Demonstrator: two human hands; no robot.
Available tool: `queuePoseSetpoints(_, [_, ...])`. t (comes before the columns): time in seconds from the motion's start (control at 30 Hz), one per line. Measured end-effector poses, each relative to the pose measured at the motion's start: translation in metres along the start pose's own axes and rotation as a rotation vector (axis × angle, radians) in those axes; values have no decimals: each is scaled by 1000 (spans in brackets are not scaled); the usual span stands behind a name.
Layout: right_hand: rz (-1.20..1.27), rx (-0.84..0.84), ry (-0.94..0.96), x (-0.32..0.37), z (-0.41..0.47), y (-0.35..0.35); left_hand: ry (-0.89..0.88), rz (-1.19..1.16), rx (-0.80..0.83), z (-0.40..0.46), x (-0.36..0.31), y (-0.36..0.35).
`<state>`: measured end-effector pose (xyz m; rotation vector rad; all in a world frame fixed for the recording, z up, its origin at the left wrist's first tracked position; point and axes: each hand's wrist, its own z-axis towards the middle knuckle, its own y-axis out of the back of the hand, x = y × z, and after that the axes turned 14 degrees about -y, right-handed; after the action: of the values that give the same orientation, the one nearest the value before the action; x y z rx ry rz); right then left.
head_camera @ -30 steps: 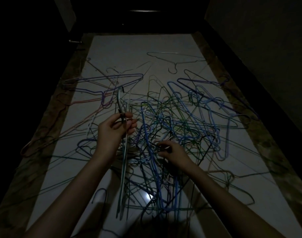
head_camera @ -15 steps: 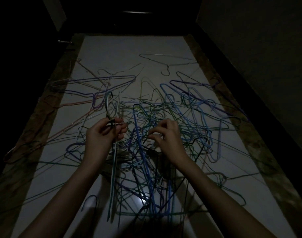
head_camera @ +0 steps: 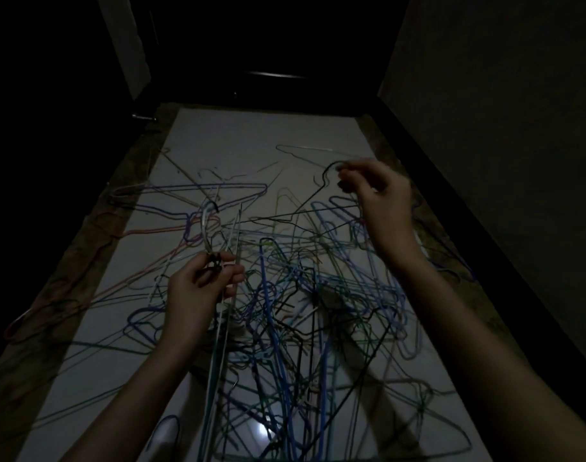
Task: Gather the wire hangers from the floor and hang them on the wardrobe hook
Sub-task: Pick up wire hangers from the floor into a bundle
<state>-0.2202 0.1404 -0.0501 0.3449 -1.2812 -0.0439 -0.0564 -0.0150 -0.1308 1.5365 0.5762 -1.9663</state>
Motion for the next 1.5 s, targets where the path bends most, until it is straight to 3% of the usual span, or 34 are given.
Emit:
queuePoseSetpoints(0.57, [61, 41, -73, 121, 98, 23, 7, -139, -73, 94, -52, -25])
queuePoseSetpoints(1.07, [340, -12, -42, 102, 104, 85, 80, -156, -39, 161, -38, -92])
queuePoseSetpoints(1.37, [284, -230, -95, 71, 109, 139, 28, -305, -106, 145, -44, -162])
queuePoseSetpoints(1.5, [285, -328, -110, 63, 108, 159, -79, -364, -62, 136, -50, -169])
